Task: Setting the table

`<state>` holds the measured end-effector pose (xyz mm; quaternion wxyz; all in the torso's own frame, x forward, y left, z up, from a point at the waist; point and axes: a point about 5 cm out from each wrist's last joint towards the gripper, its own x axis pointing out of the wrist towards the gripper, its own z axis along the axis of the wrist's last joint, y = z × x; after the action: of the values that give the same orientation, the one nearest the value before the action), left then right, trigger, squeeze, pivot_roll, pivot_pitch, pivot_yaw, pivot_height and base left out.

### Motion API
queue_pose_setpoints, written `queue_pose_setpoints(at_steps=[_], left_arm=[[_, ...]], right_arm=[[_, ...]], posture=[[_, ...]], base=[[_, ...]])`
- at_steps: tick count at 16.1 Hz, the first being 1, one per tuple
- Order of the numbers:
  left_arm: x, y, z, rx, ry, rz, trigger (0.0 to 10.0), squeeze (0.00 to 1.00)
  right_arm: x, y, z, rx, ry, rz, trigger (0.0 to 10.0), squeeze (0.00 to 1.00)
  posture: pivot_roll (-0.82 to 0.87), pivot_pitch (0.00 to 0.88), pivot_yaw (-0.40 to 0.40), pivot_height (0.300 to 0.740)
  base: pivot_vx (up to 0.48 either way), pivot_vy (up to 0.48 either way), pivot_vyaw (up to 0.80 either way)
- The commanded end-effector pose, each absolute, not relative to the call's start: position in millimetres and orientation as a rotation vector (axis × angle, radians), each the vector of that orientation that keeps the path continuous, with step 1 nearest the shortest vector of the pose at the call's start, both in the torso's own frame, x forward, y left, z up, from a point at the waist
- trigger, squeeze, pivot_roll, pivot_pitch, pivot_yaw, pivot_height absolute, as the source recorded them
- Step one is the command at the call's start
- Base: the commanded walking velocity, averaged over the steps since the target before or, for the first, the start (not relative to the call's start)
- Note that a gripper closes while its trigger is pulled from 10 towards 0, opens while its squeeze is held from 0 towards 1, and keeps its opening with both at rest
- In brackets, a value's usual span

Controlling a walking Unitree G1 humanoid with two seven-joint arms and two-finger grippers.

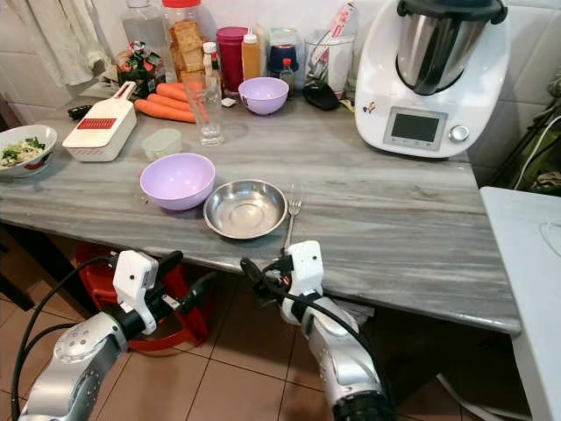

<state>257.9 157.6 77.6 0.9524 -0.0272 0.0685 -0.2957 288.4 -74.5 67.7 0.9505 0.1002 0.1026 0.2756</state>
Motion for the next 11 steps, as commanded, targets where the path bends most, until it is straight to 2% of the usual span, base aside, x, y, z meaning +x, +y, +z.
queue_pose_setpoints(at_steps=[1,5,11], left_arm=[[260.5,155.6,83.0,-0.035,0.122,-0.609,10.0,0.00],[260.4,155.7,83.0,-0.036,0.121,-0.604,10.0,0.00],[257.9,157.9,81.9,-0.049,0.120,-0.594,10.0,0.00]], right_arm=[[291.3,-70.1,70.6,0.199,0.199,0.579,10.0,0.00],[291.1,-75.0,73.4,0.191,0.170,0.566,10.0,0.00],[279.8,-96.6,97.7,0.153,0.013,0.516,10.0,0.00]], posture=[[0.07,0.000,0.027,0.740],[0.07,0.000,0.024,0.740],[0.05,0.000,0.018,0.740]], base=[[0.000,0.000,0.00],[0.000,0.000,0.00],[0.000,0.000,0.00]])
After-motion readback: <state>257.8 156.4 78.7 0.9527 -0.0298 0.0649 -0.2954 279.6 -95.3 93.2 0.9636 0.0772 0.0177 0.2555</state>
